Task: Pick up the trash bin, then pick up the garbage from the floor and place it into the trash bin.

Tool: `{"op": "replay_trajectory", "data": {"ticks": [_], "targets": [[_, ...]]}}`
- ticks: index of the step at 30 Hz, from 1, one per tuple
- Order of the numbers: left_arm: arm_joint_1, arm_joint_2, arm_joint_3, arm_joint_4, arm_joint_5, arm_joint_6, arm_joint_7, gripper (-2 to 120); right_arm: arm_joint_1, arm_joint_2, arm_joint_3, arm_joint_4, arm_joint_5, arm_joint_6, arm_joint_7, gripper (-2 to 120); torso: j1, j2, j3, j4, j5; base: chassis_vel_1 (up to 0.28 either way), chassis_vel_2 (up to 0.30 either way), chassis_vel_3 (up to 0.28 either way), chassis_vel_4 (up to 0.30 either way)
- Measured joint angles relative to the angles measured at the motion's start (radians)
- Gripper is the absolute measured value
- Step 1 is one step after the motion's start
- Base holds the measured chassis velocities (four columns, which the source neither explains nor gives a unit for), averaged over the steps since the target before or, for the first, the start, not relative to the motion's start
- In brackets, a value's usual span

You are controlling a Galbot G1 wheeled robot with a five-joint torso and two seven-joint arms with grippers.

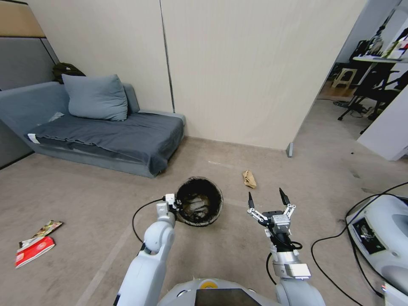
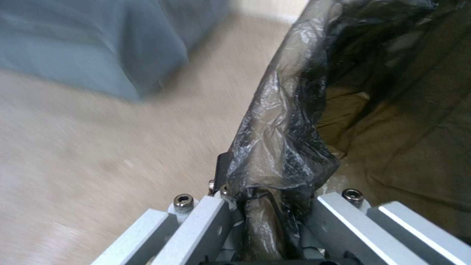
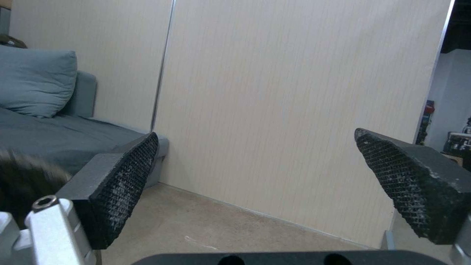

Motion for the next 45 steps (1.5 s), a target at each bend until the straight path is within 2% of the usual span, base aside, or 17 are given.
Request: {"op": "replay_trajectory", "data": {"ticks": [2, 4, 6, 14, 21, 45], "targets": [[0.052, 0.001, -0.008, -0.086, 0.041, -0.003, -0.002, 2, 0.000, 0.000, 0.000, -0.001, 0.001, 0.001, -0.001, 100, 0.000, 0.000, 0.000, -0.0002, -0.0001, 0.000, 0.000, 0.000, 0.000], [0.074, -0.002, -0.010, -0.116, 0.058, -0.006, -0.003, 2, 0.003, 0.000, -0.001, -0.002, 0.003, 0.001, -0.001, 100, 0.000, 0.000, 0.000, 0.0000, 0.0000, 0.000, 0.000, 0.000, 0.000], [0.130, -0.017, -0.011, -0.177, 0.112, -0.020, -0.002, 2, 0.008, 0.000, -0.002, -0.005, 0.010, 0.002, 0.000, 100, 0.000, 0.000, 0.000, -0.0001, -0.0001, 0.000, 0.000, 0.000, 0.000], [0.266, -0.074, 0.011, -0.269, 0.232, -0.107, 0.006, 2, 0.019, 0.000, -0.005, -0.012, 0.034, 0.003, 0.001, 100, 0.000, 0.000, 0.000, 0.0000, -0.0001, 0.000, 0.000, 0.000, 0.000], [0.293, -0.070, 0.028, -0.288, 0.257, -0.133, 0.002, 2, 0.018, 0.000, -0.003, -0.013, 0.042, 0.003, 0.002, 100, 0.000, 0.000, 0.000, -0.0001, -0.0001, 0.000, 0.000, 0.000, 0.000], [0.273, -0.050, 0.033, -0.282, 0.249, -0.113, -0.007, 2, 0.010, 0.000, 0.008, -0.005, 0.040, 0.002, -0.019, 100, 0.000, 0.000, 0.000, 0.0000, 0.0000, -0.021, 0.019, 0.020, -0.015]]}}
